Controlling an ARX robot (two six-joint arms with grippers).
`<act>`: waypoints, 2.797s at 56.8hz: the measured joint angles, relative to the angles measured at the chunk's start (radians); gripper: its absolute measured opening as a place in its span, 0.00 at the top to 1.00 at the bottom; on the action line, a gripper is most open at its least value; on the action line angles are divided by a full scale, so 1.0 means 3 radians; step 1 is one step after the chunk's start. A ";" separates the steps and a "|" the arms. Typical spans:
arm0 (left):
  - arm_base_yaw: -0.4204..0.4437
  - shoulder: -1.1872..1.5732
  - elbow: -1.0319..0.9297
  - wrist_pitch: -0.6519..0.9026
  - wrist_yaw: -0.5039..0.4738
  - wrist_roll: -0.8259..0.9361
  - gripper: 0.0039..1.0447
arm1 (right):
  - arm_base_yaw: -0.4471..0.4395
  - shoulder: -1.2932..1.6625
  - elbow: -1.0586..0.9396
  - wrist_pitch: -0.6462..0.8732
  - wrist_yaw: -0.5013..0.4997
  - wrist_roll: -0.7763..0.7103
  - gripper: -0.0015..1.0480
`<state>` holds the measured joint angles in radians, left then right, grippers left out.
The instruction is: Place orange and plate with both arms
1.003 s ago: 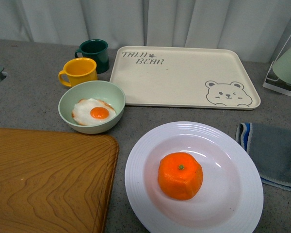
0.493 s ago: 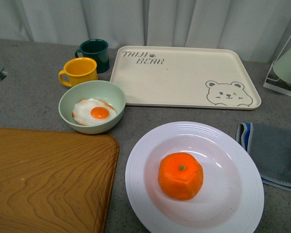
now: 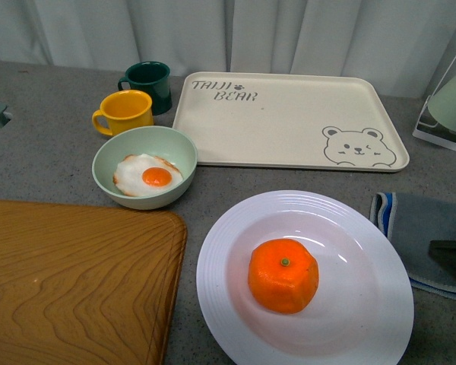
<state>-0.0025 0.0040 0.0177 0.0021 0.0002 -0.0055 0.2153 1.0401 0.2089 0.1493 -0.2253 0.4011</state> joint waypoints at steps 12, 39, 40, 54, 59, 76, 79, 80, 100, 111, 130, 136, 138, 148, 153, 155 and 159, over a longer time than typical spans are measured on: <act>0.0000 0.0000 0.0000 0.0000 0.0001 0.0001 0.06 | -0.0203 0.1152 0.0251 0.0188 -0.0406 0.0478 0.09; 0.0000 0.0000 0.0000 0.0000 0.0001 0.0001 0.06 | -0.0099 0.2317 0.0544 0.0673 -0.0563 0.0886 0.09; 0.0000 0.0000 0.0000 0.0000 0.0001 0.0001 0.06 | -0.0094 0.2369 0.0557 0.0716 -0.0586 0.0926 0.09; 0.0000 0.0000 0.0000 0.0000 0.0000 0.0001 0.06 | -0.0075 0.2871 0.0688 0.1006 -0.0718 0.1372 0.26; 0.0000 0.0000 0.0000 0.0000 0.0001 0.0001 0.06 | -0.0078 0.2964 0.0758 0.0936 -0.0748 0.1464 0.38; 0.0000 0.0000 0.0000 0.0000 0.0001 0.0001 0.06 | -0.0207 0.3047 0.0894 0.0590 -0.0860 0.1521 0.86; 0.0000 0.0000 0.0000 0.0000 0.0000 0.0001 0.06 | -0.0237 0.3025 0.0931 0.0510 -0.0884 0.1475 0.87; 0.0000 0.0000 0.0000 0.0000 0.0001 0.0001 0.06 | -0.0244 0.3017 0.0933 0.0511 -0.0907 0.1467 0.88; 0.0000 0.0000 0.0000 0.0000 0.0001 0.0001 0.06 | -0.0369 0.2815 0.0734 0.1334 -0.0913 0.1508 0.96; 0.0000 0.0000 0.0000 0.0000 0.0000 0.0001 0.06 | -0.0413 0.2750 0.0702 0.1586 -0.0958 0.1643 0.96; 0.0000 0.0000 0.0000 0.0000 0.0000 0.0001 0.06 | -0.0456 0.2880 0.1203 0.1741 -0.1147 0.1911 0.96; 0.0000 0.0000 0.0000 0.0000 0.0000 0.0001 0.06 | -0.0472 0.3120 0.1542 0.1709 -0.1136 0.1982 0.96; 0.0000 0.0000 0.0000 0.0000 0.0000 0.0001 0.06 | -0.0473 0.3211 0.1668 0.1689 -0.1127 0.2008 0.96; 0.0000 0.0000 0.0000 0.0000 0.0000 0.0001 0.06 | -0.0417 0.3760 0.2557 0.1403 -0.1087 0.2140 0.96; 0.0000 0.0000 0.0000 0.0000 0.0000 0.0001 0.06 | -0.0370 0.3944 0.2907 0.1217 -0.1064 0.2164 0.96; 0.0000 0.0000 0.0000 0.0000 0.0000 0.0001 0.06 | -0.0351 0.4016 0.3047 0.1128 -0.1055 0.2166 0.96; 0.0000 0.0000 0.0000 0.0000 0.0000 0.0001 0.06 | -0.0313 0.4161 0.3358 0.0882 -0.1002 0.2150 0.96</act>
<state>-0.0025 0.0040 0.0177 0.0021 0.0002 -0.0051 0.1215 2.2883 1.2163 0.4141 -0.5259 1.0462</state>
